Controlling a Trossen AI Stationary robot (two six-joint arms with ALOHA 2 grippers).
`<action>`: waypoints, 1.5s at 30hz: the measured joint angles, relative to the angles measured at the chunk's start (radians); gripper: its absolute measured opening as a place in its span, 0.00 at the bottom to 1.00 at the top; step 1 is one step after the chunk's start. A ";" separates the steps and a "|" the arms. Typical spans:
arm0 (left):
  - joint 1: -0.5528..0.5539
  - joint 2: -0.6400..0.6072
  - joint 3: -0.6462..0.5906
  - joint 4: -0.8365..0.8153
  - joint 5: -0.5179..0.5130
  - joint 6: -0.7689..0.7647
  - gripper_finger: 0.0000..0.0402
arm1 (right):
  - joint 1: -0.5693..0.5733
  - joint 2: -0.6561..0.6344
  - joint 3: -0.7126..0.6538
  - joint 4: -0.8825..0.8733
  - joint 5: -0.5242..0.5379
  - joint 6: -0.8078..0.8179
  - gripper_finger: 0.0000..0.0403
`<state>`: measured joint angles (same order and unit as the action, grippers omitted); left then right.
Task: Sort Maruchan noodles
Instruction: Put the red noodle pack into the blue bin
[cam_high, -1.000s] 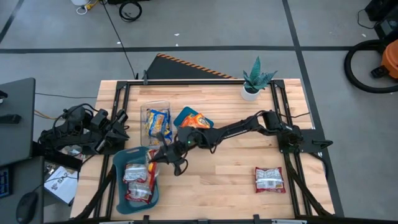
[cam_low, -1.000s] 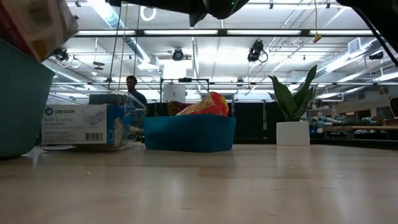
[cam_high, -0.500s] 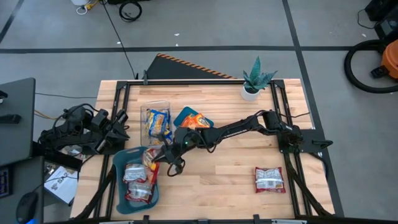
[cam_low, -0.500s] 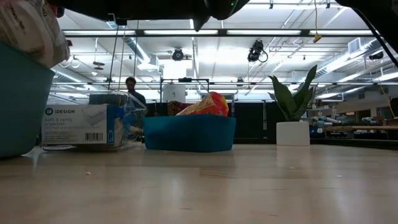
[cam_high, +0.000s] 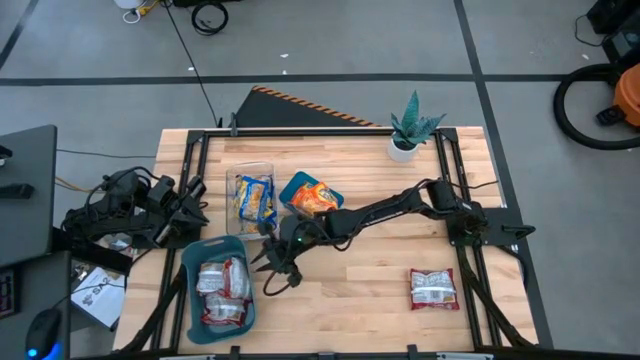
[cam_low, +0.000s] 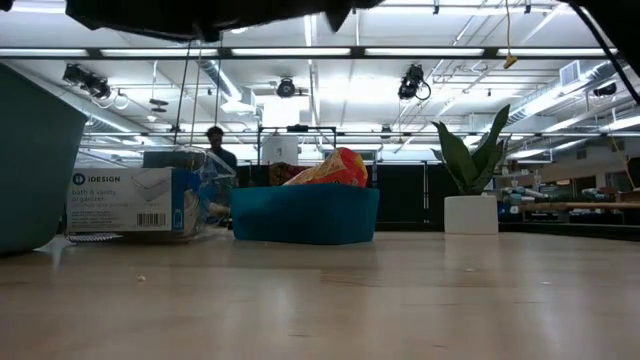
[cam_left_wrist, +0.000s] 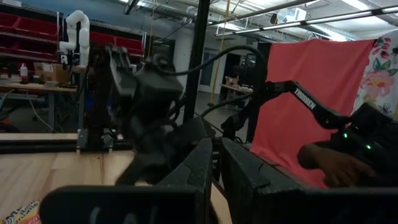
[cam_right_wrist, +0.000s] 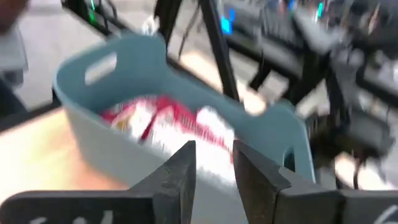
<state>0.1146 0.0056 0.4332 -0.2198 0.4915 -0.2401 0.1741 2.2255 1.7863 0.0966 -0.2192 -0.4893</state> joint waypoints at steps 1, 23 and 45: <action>0.000 0.000 0.000 -0.005 0.000 0.000 0.09 | 0.006 -0.017 0.000 -0.062 0.026 0.011 0.28; 0.000 0.000 0.000 0.036 -0.001 0.142 0.09 | 0.186 -0.239 -0.107 -1.622 0.147 1.132 0.30; 0.000 0.000 0.000 0.073 -0.204 0.410 0.09 | 0.307 -0.480 -0.713 -1.172 -0.022 1.535 0.43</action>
<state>0.1146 0.0059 0.4332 -0.1471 0.2870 0.1699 0.4814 1.7455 1.0729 -1.0753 -0.2411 1.0455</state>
